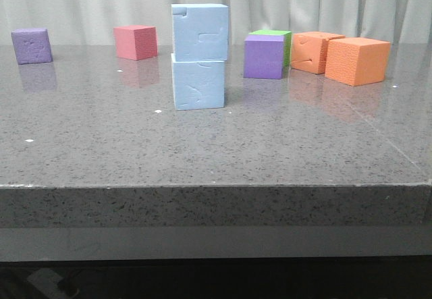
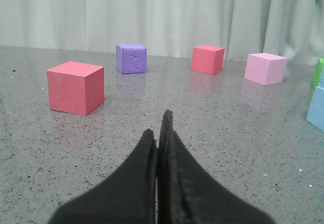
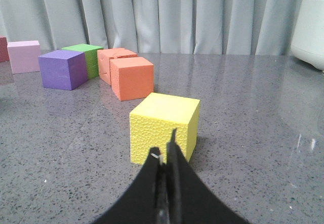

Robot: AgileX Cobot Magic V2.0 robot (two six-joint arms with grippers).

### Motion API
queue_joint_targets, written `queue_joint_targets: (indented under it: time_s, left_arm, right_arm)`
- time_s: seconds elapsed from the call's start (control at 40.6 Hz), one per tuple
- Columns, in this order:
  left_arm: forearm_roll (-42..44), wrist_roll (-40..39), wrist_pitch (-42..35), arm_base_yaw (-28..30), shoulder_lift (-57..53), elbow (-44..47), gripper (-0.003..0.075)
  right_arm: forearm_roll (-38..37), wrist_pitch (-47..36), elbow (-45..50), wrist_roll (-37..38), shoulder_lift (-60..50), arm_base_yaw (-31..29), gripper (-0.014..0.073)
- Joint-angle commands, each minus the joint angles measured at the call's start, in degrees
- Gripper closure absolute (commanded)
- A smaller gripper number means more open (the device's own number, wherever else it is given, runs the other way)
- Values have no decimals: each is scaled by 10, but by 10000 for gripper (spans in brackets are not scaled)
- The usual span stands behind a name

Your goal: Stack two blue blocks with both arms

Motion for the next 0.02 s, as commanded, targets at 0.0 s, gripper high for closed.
queue_joint_targets:
  time_s: [0.0]
  left_arm:
    - [-1, -1, -47, 1, -10, 2, 741]
  right_arm:
    - [-8, -52, -3, 0, -11, -4, 661]
